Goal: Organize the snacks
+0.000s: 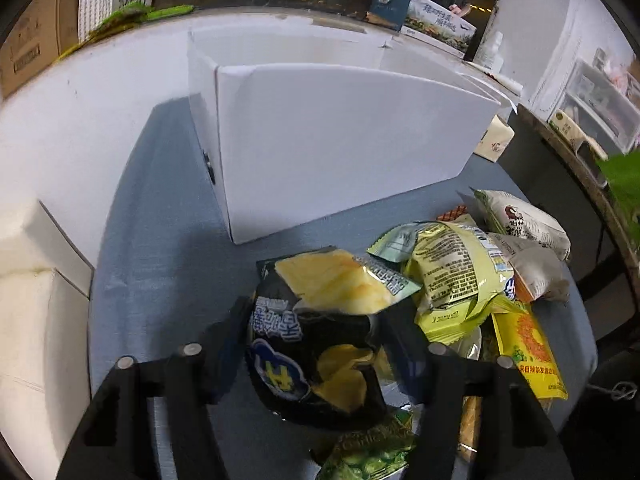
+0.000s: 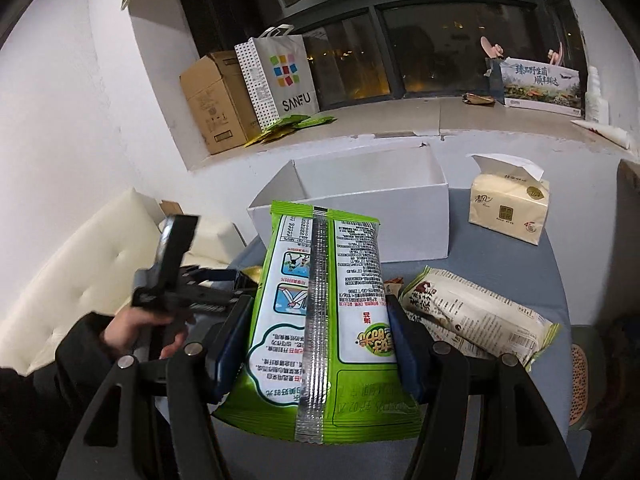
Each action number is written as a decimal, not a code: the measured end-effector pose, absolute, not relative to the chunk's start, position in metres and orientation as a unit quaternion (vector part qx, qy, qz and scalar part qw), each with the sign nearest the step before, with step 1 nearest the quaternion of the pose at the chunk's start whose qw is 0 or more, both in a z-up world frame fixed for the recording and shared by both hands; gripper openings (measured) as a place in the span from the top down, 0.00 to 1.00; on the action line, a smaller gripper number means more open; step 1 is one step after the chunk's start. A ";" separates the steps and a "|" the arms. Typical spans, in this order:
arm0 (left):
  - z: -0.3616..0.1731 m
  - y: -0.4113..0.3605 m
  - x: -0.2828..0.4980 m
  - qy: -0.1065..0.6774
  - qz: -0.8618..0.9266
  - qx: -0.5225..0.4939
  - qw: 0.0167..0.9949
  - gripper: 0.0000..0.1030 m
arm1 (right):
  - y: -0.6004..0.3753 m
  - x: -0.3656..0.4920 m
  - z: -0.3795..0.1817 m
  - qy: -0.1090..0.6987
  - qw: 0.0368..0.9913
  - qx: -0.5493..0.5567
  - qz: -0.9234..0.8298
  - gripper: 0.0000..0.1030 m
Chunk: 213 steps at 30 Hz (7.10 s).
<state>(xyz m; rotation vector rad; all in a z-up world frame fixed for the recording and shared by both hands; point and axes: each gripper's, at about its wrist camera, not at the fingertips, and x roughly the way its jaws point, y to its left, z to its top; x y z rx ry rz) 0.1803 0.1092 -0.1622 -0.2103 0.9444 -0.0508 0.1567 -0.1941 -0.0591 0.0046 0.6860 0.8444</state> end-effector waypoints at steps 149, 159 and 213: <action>-0.048 0.119 0.044 0.247 -0.016 -0.118 0.962 0.48 | -0.087 0.211 -0.071 0.323 0.856 -0.096 0.391 0.39; -0.001 0.127 0.198 0.249 -0.031 -0.123 0.960 0.75 | -0.102 0.306 -0.007 0.312 0.875 -0.022 0.368 0.39; -0.077 0.091 0.165 0.337 -0.065 -0.053 0.938 0.92 | -0.114 0.311 -0.029 0.320 0.859 -0.007 0.400 0.39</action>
